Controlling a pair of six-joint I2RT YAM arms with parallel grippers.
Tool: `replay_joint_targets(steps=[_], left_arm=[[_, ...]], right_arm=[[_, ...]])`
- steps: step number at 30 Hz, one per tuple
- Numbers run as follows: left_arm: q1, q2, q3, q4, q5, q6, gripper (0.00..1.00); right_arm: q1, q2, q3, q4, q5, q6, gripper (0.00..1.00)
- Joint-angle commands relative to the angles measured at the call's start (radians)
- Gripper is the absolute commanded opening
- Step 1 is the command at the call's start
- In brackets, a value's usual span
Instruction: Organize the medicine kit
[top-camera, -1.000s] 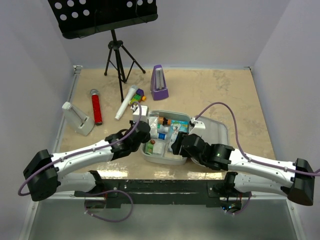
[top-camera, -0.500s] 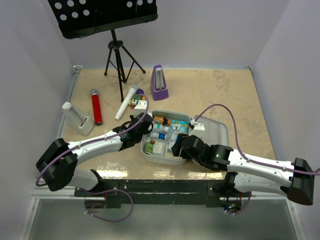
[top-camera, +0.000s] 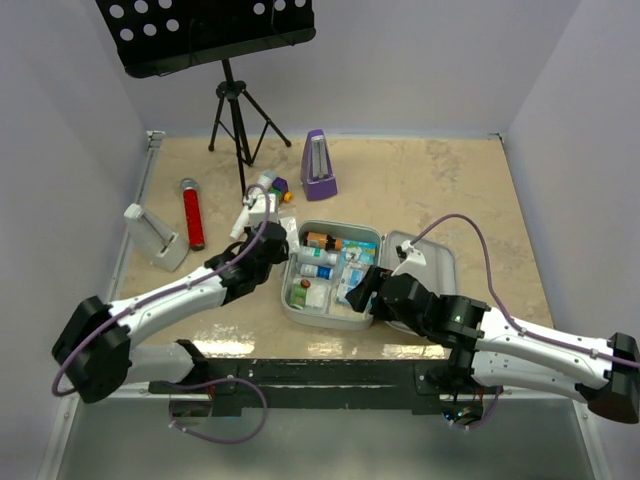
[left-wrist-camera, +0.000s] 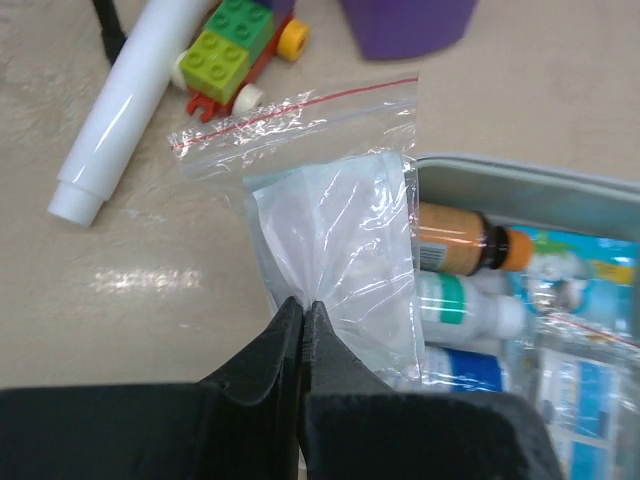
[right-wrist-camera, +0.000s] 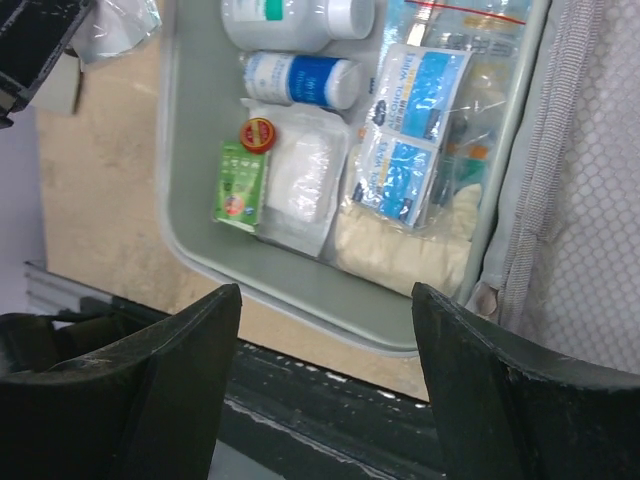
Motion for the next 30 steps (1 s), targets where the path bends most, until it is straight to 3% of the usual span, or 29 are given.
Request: replay_joint_targets(steps=[1, 5, 10, 21, 30], left_arm=[[0.001, -0.166, -0.056, 0.25, 0.215, 0.009, 0.0], [-0.002, -0.116, -0.032, 0.321, 0.423, 0.021, 0.0], [-0.003, 0.021, 0.006, 0.297, 0.462, 0.043, 0.0], [0.02, 0.143, 0.049, 0.154, 0.171, 0.0, 0.0], [0.092, 0.165, 0.037, 0.002, 0.062, -0.075, 0.0]], right_arm=[[0.0, -0.045, -0.04, 0.05, -0.018, 0.051, 0.74], [0.0, -0.014, -0.04, 0.054, -0.016, 0.054, 0.74], [0.0, 0.006, -0.041, 0.058, -0.016, 0.051, 0.73], [0.002, -0.046, -0.084, 0.056, -0.041, 0.039, 0.73], [0.0, -0.123, -0.161, 0.067, -0.036, 0.102, 0.74]])
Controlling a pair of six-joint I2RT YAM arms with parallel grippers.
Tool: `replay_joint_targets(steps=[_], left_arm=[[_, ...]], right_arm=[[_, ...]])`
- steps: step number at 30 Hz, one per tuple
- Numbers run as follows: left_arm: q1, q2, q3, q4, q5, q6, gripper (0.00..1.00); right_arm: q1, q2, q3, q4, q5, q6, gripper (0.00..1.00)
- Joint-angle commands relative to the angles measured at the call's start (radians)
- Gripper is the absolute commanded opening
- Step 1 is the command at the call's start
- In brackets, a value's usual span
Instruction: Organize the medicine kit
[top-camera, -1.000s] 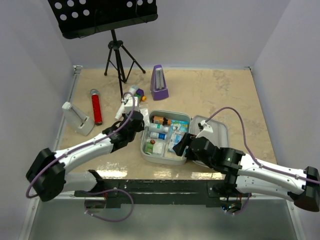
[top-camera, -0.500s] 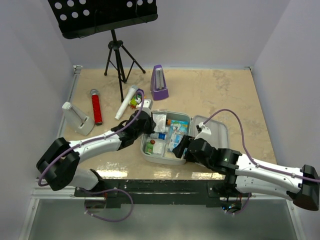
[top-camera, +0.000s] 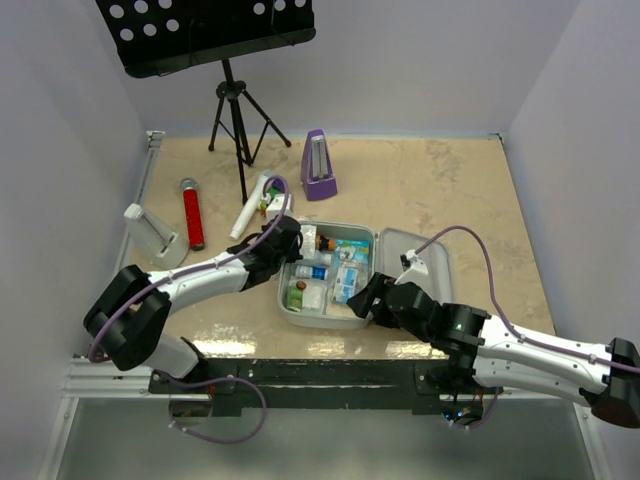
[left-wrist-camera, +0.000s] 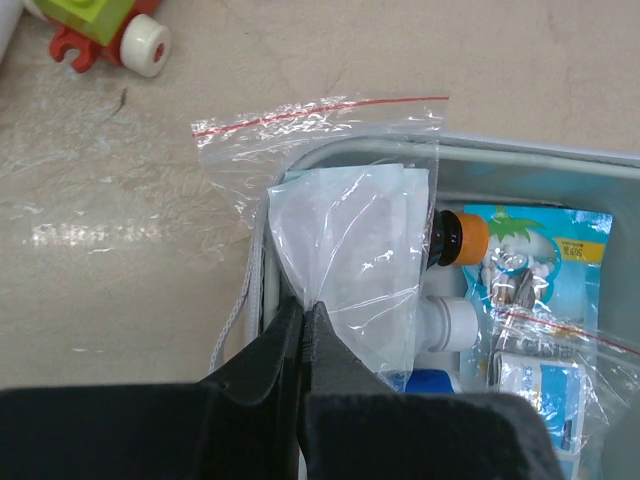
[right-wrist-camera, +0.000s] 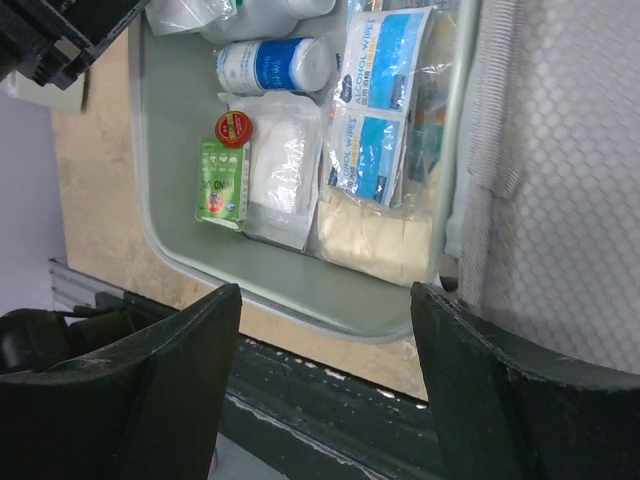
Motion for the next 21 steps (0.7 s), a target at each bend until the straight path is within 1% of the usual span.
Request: replay_joint_targets(steps=[1, 4, 8, 12, 14, 15, 19, 21], left_arm=[[0.073, -0.002, 0.0, -0.139, -0.154, -0.037, 0.0], [0.099, -0.025, -0.015, -0.172, -0.183, -0.059, 0.0], [0.132, -0.065, -0.05, -0.198, -0.196, -0.069, 0.0], [0.151, -0.096, -0.06, -0.231, -0.205, -0.074, 0.0], [0.16, -0.108, -0.061, -0.249, -0.212, -0.077, 0.0], [0.163, -0.112, -0.066, -0.255, -0.213, -0.077, 0.0], [0.166, -0.137, -0.092, -0.246, -0.191, -0.077, 0.0], [0.168, -0.139, -0.093, -0.24, -0.173, -0.077, 0.0]], right_arm=[[0.002, -0.054, -0.028, -0.024, 0.0, 0.033, 0.74], [0.002, -0.057, -0.024, -0.015, -0.011, 0.006, 0.75], [0.0, -0.022, -0.016, -0.011, -0.02, -0.002, 0.75], [0.0, 0.012, -0.028, -0.001, -0.024, 0.042, 0.75], [0.0, 0.004, -0.057, 0.023, -0.035, 0.093, 0.77], [0.0, -0.021, -0.082, 0.041, -0.052, 0.12, 0.78], [0.002, -0.149, -0.186, 0.144, -0.018, 0.247, 0.86], [0.0, -0.222, -0.235, 0.204, -0.005, 0.315, 0.94]])
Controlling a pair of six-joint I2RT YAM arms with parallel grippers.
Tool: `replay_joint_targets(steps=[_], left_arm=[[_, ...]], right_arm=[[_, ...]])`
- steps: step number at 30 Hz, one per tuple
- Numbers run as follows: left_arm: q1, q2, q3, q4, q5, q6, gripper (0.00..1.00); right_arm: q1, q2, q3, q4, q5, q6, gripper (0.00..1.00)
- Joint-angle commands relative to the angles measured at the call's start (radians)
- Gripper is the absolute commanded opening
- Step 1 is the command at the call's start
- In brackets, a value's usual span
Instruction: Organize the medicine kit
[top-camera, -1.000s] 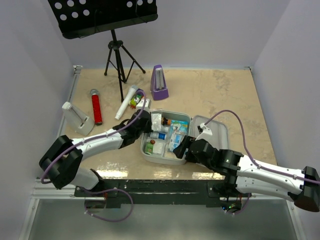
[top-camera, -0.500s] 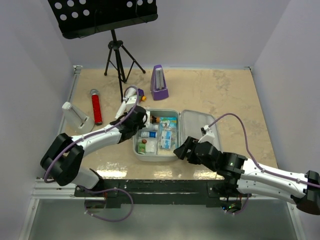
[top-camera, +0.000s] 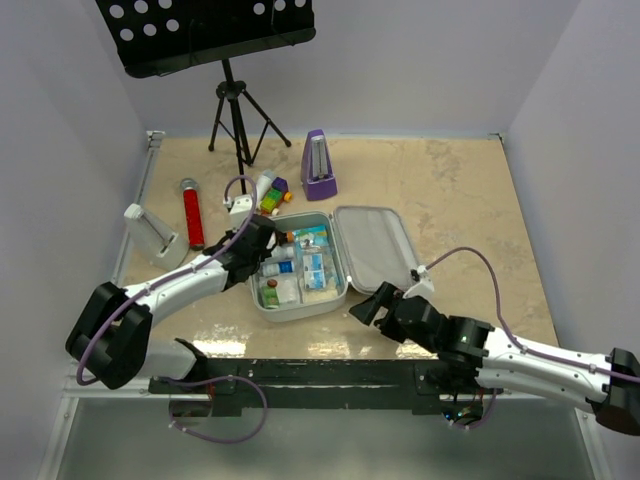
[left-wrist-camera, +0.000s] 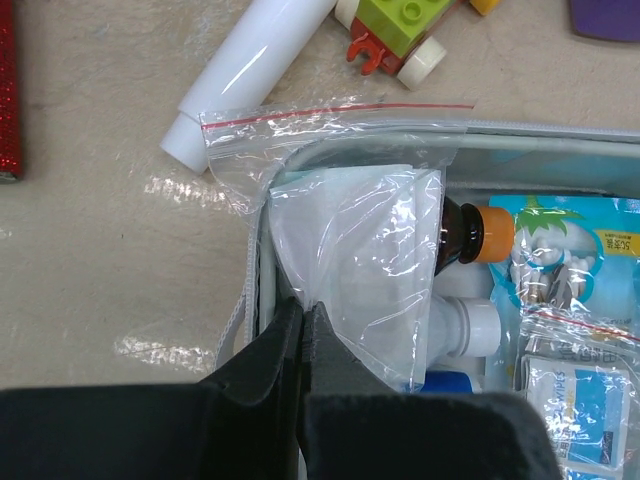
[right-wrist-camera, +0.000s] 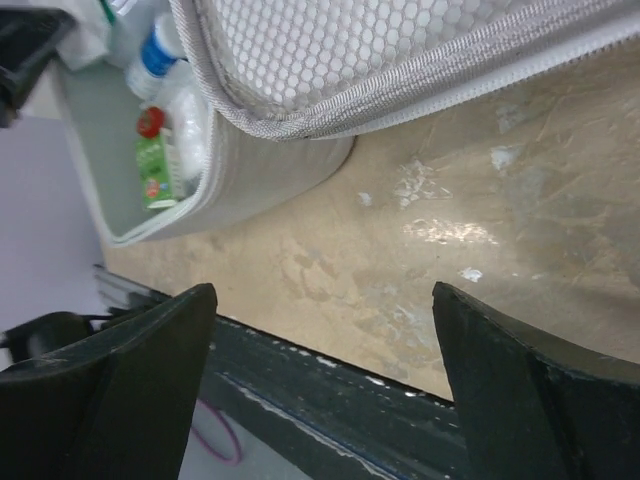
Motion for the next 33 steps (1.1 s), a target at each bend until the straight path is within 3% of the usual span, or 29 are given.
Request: replay_joint_targets(steps=[1, 9, 18, 24, 28, 33], left_arm=[[0.016, -0.02, -0.028, -0.053, -0.006, 0.0, 0.0], [0.014, -0.019, -0.027, -0.038, 0.034, 0.014, 0.0], [0.013, -0.023, -0.028, -0.038, 0.051, 0.015, 0.0], [0.011, -0.037, -0.033, -0.04, 0.059, 0.023, 0.0], [0.01, -0.042, -0.039, -0.03, 0.066, 0.023, 0.0], [0.011, -0.031, -0.04, -0.027, 0.077, 0.023, 0.0]], right_arm=[[0.0, -0.15, -0.087, 0.171, 0.046, 0.183, 0.98], [0.0, -0.281, -0.222, 0.338, 0.135, 0.32, 0.99], [-0.001, -0.027, -0.242, 0.512, 0.184, 0.438, 0.99], [-0.021, -0.037, -0.279, 0.558, 0.313, 0.498, 0.99], [-0.107, -0.08, -0.311, 0.612, 0.302, 0.449, 0.99], [-0.244, -0.019, -0.291, 0.759, 0.222, 0.215, 0.99]])
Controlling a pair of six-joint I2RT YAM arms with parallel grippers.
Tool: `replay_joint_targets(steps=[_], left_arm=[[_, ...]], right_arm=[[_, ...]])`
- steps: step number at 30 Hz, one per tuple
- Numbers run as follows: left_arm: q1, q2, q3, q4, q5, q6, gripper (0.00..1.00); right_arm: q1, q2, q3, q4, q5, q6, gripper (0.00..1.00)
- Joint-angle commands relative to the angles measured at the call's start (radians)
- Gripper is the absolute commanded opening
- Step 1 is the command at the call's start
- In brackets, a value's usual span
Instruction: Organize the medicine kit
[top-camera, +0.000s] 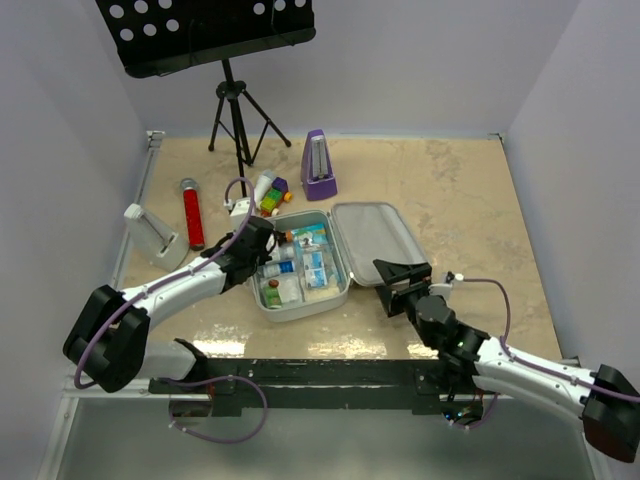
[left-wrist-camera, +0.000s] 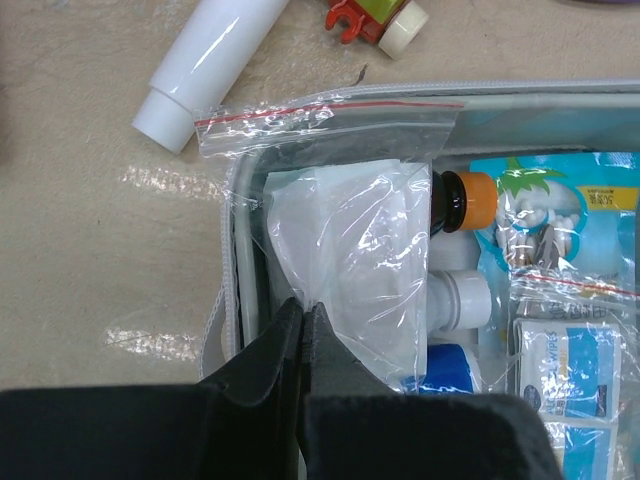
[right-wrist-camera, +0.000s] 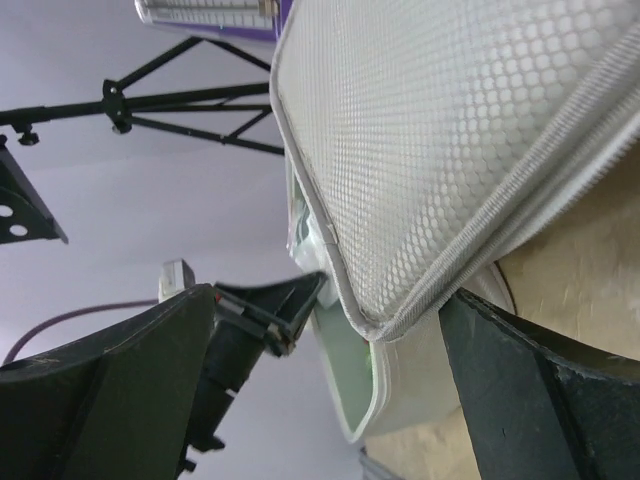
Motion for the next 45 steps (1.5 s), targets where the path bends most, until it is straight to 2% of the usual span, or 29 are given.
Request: replay_joint_targets(steps=[1, 6, 11, 15, 21, 29, 34, 40, 45], left_arm=[[0.007, -0.005, -0.018, -0.019, 0.012, 0.015, 0.0], [0.006, -0.012, -0.019, -0.019, 0.016, 0.015, 0.0], [0.006, -0.009, -0.024, -0.011, 0.026, 0.017, 0.0], [0.004, -0.005, -0.024, -0.01, 0.028, 0.015, 0.0], [0.004, 0.004, -0.026, -0.005, 0.037, 0.014, 0.0], [0.004, -0.004, -0.026, -0.01, 0.037, 0.015, 0.0], [-0.005, -0.007, -0.029, -0.017, 0.034, 0.012, 0.0], [-0.011, -0.009, -0.042, -0.027, 0.039, 0.006, 0.0], [-0.017, -0.021, -0.055, -0.036, 0.042, 0.005, 0.0]], right_arm=[[-0.07, 0.063, -0.005, 0.177, 0.007, -0.229, 0.99], [-0.087, 0.179, 0.138, 0.251, -0.027, -0.515, 0.98], [-0.089, 0.235, 0.236, 0.268, -0.019, -0.679, 0.97], [-0.11, 0.262, 0.267, 0.204, -0.105, -0.657, 0.99], [-0.11, 0.278, 0.19, 0.22, -0.186, -0.534, 0.99], [-0.11, 0.275, 0.124, 0.199, -0.232, -0.452, 0.99], [-0.11, 0.316, 0.048, 0.3, -0.251, -0.367, 0.99], [-0.112, 0.382, 0.005, 0.456, -0.15, -0.274, 0.99], [-0.151, 0.556, 0.043, 0.573, -0.156, -0.239, 0.99]])
